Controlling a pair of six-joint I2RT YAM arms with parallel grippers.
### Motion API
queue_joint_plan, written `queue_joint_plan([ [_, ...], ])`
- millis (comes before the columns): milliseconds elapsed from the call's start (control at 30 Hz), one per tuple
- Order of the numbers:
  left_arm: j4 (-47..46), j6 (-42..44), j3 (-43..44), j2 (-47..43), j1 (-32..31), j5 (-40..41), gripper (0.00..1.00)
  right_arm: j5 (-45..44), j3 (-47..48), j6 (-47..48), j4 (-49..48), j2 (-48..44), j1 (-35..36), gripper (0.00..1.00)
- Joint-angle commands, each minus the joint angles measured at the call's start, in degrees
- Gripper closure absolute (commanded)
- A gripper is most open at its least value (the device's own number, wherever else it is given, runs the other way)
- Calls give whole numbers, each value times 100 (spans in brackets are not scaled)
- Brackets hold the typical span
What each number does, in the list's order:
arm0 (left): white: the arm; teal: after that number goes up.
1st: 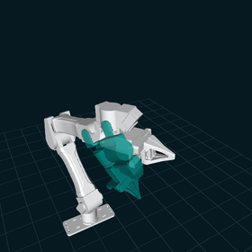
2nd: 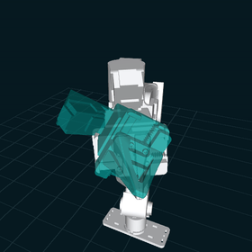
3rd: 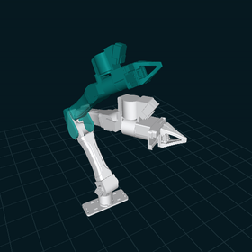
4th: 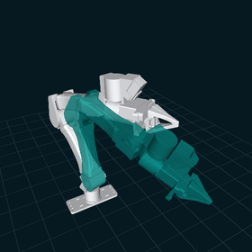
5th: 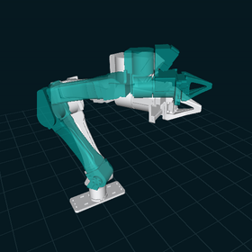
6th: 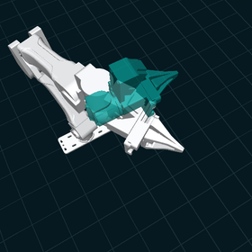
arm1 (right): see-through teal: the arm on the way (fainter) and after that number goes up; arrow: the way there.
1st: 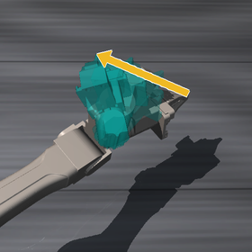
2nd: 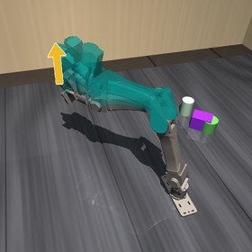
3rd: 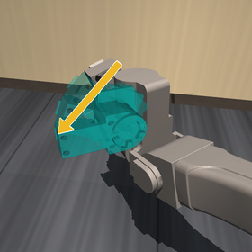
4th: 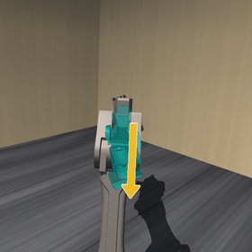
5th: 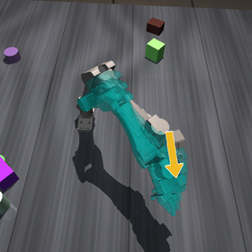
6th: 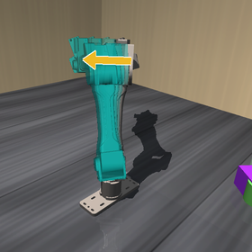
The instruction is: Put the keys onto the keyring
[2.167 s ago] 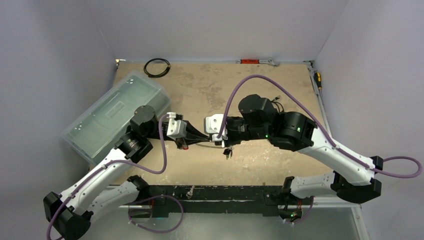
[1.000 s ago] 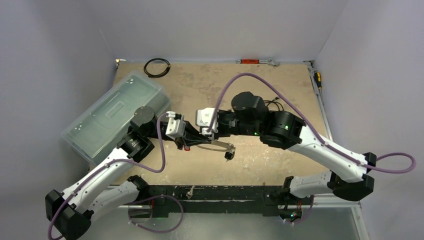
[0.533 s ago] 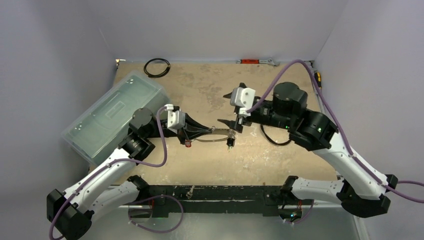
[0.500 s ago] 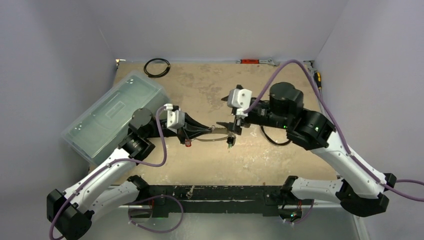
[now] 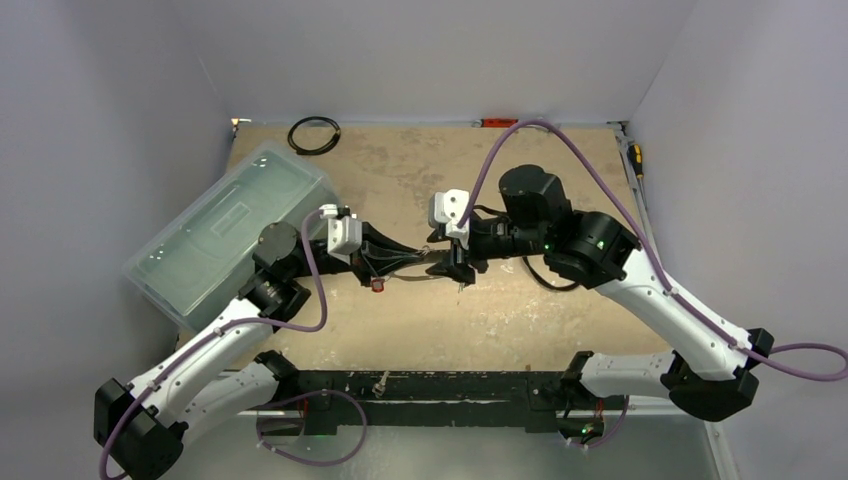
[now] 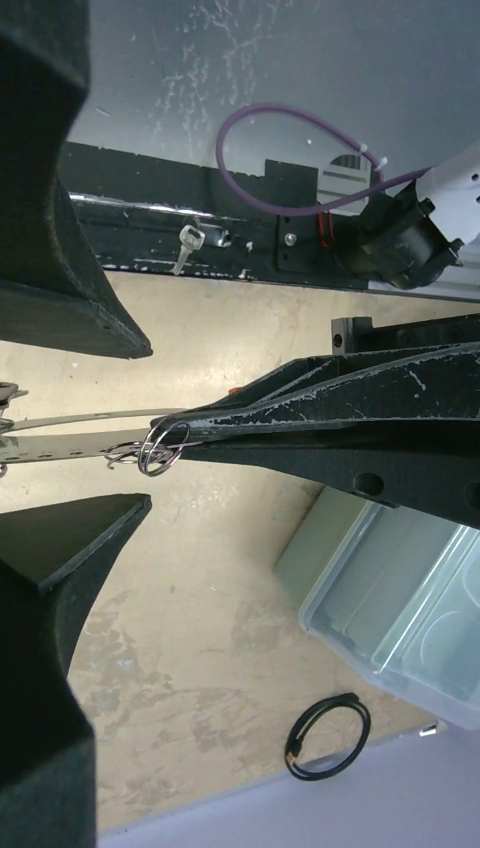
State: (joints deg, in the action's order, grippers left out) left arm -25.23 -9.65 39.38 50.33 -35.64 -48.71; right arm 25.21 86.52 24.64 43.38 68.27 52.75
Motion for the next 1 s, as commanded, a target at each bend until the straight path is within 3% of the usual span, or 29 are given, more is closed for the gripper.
queue_joint_plan([
  [0, -573, -187, -24, -111, 33, -87, 100, 204, 29, -7, -53, 70, -28, 45],
  [333, -647, -161, -96, -213, 35, -150, 100, -15, 104, 117, 28, 336, -94, 47],
  [567, -671, -110, -132, -252, 32, -49, 100, 17, 124, 157, 140, 368, -125, 75],
  [733, -666, -108, -129, -185, 39, -56, 100, 194, 185, 155, 116, 373, -120, 75],
  [967, -660, -133, -123, -96, 37, -85, 100, 621, 418, 157, 164, 475, -125, 68],
])
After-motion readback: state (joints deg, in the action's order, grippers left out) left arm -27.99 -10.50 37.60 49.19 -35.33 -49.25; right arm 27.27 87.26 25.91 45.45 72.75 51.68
